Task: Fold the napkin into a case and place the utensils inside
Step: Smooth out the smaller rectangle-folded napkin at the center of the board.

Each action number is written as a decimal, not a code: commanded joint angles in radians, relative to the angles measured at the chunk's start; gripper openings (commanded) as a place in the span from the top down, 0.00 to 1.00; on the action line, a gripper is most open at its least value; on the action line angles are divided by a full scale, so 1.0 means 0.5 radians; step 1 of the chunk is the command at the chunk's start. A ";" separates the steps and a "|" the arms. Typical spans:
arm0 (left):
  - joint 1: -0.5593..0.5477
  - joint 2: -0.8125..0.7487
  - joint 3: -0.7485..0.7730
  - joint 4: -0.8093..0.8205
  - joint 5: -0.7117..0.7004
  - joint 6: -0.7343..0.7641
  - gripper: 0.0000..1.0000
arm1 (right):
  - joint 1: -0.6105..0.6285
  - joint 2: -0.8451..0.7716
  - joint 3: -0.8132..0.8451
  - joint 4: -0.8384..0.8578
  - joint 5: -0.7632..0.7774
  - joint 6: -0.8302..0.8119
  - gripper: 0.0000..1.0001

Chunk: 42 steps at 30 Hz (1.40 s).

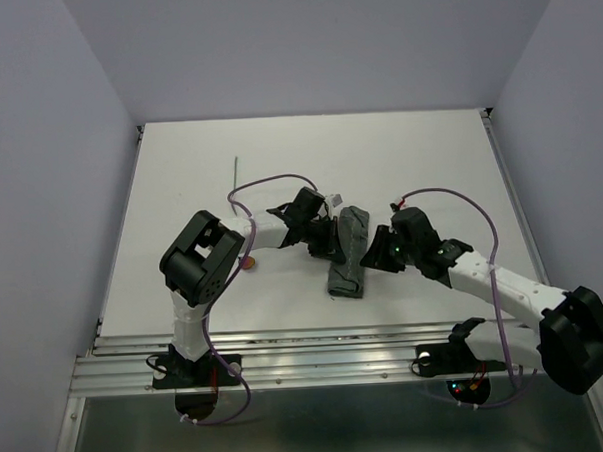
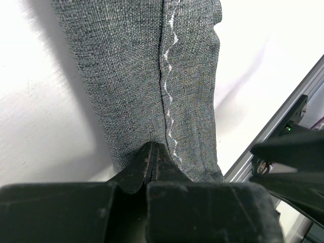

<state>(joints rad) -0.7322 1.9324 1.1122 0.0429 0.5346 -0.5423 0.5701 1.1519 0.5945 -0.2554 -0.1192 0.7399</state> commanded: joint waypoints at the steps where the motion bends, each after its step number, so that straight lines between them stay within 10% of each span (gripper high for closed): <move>1: -0.014 0.029 0.024 -0.009 -0.045 0.045 1.00 | 0.013 -0.024 0.072 0.072 -0.191 -0.056 0.72; 11: -0.014 0.032 0.012 -0.018 -0.060 0.044 1.00 | 0.121 0.243 0.035 0.330 -0.642 -0.151 0.80; 26: -0.011 0.032 0.024 -0.024 -0.054 0.048 1.00 | 0.139 0.565 -0.023 0.164 -0.151 -0.078 0.87; 42: -0.011 0.022 0.037 -0.034 -0.045 0.051 1.00 | 0.350 0.341 0.173 0.293 -0.332 -0.059 0.86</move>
<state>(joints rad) -0.7330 1.9327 1.1130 0.0444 0.5343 -0.5423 0.7116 1.3029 0.6495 -0.1574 -0.2867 0.7139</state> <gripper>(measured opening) 0.026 0.141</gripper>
